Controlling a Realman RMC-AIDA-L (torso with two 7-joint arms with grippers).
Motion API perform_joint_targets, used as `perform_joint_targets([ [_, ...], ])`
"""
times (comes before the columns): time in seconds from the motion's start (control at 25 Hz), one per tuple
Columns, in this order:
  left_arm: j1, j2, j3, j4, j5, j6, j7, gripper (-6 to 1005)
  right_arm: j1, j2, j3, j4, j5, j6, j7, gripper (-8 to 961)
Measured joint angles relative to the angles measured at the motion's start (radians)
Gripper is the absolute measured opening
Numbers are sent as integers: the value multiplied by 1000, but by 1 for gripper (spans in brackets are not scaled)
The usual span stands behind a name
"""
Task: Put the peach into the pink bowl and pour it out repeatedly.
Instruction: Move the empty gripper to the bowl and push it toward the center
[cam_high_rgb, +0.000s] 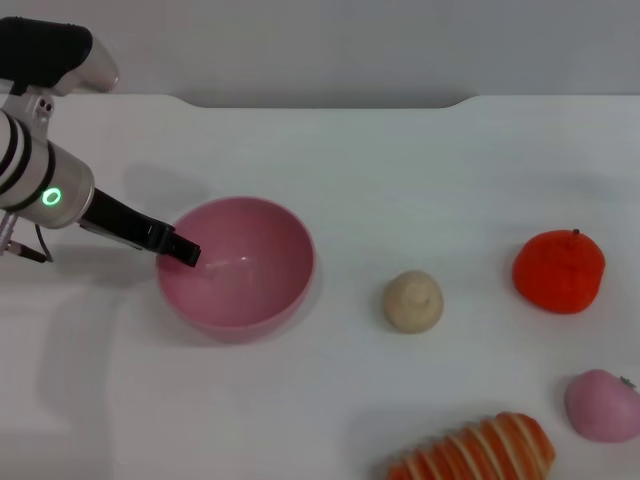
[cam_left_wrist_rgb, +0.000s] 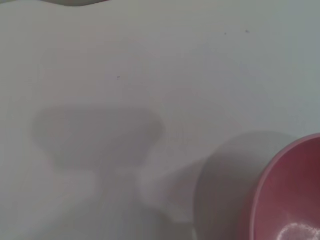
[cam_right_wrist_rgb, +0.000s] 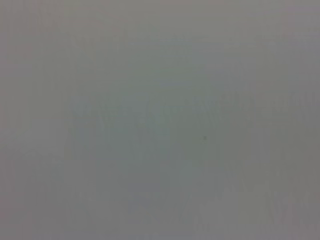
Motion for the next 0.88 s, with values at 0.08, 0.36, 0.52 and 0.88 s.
perform_joint_targets([
  [0.08,3,0,2,-5,-1,-8,0,719,0,0,0,-1,0,0,0,508],
  [0.36,6,0,14,-16,-7,-12,-1,715,-1,0,0,0,0,0,0,507],
  [0.52,8,0,41,-17,-10,-28,1,713,-1,0,0,1,2,0,0,507],
  [0.88,8,0,63,-16,-11,-58,1,615,-4,0,0,1,7,0,0,506],
])
